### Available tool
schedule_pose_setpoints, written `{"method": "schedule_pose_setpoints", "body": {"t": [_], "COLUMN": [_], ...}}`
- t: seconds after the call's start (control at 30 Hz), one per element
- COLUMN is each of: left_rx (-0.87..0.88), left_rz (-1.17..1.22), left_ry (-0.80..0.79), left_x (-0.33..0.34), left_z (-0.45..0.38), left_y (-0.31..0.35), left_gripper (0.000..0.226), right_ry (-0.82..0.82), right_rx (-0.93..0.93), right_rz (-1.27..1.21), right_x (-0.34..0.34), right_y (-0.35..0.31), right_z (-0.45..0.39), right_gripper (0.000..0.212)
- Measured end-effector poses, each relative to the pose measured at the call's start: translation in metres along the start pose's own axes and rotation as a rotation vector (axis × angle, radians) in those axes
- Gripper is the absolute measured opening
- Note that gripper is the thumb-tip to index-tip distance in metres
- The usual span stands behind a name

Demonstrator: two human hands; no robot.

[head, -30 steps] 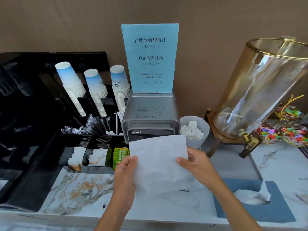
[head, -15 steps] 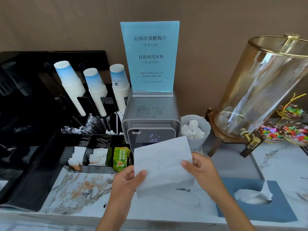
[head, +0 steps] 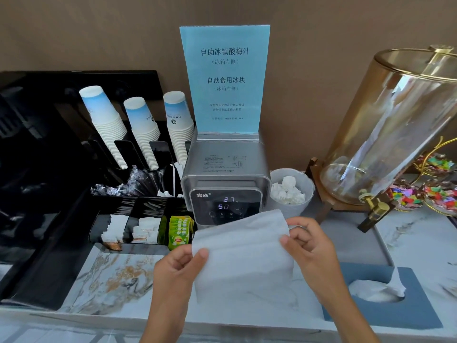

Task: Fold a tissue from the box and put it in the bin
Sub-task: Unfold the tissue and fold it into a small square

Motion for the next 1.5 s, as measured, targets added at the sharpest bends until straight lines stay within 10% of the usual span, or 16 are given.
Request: {"method": "schedule_pose_setpoints", "body": {"t": [0.43,1.5], "left_rx": [0.29,0.362], "left_rz": [-0.152,-0.34], "left_ry": [0.041,0.077], "left_x": [-0.003,-0.003], "left_z": [0.002,-0.006], "left_y": [0.018,0.025], "left_gripper": [0.022,0.03], "right_ry": [0.026,0.026], "right_rx": [-0.081,-0.102], "right_rz": [0.12,0.225], "right_x": [0.0,0.007], "right_y": [-0.009,-0.008], "right_z": [-0.001,-0.011], "right_gripper": [0.022,0.023]}}
Point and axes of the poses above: each hand's wrist, its own z-axis away from the middle knuckle, its own x-axis out of the palm, y = z × x, the point moved 3 cm from there along -z, towards the middle knuckle, and after that the axes turned 15 degrees about y, right-handed, at the moved point
